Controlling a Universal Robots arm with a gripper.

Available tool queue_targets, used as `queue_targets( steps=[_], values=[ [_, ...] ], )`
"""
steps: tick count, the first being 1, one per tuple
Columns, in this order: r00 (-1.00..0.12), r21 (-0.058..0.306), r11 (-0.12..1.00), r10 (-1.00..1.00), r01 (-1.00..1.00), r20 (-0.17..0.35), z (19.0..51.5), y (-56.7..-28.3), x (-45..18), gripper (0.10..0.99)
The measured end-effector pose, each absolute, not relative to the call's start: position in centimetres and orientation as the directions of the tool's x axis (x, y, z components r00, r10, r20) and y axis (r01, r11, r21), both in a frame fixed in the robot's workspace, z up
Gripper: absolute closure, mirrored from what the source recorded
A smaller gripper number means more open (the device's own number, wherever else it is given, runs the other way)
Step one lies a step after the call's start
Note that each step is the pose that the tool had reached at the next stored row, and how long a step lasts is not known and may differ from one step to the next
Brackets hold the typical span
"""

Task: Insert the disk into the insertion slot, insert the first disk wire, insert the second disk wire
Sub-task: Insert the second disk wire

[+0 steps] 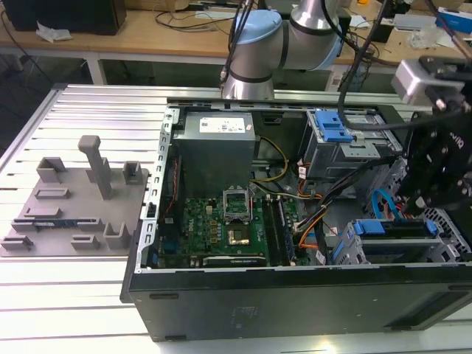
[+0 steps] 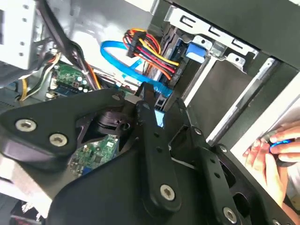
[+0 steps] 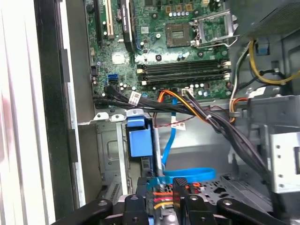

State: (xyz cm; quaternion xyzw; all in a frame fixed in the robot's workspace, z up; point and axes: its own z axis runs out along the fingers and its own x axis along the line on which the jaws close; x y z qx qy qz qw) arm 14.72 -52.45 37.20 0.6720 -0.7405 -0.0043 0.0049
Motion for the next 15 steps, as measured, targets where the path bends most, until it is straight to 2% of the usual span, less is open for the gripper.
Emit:
queue_targets(
  steps=[1,2,3,6,15],
  values=[
    [-0.097,0.012,0.097,-0.995,-0.995,0.005,37.55,-52.22,14.71,0.745],
    [-0.097,0.009,0.097,-0.995,-0.995,0.01,38.04,-51.84,14.68,0.812],
    [-0.097,0.006,0.097,-0.995,-0.995,0.015,38.33,-51.61,14.66,0.812],
    [-0.097,0.003,0.097,-0.995,-0.995,0.026,38.5,-51.27,14.63,0.98],
    [-0.101,0.004,0.101,-0.995,-0.995,0.026,38.5,-51.27,14.62,0.98]
  ],
)
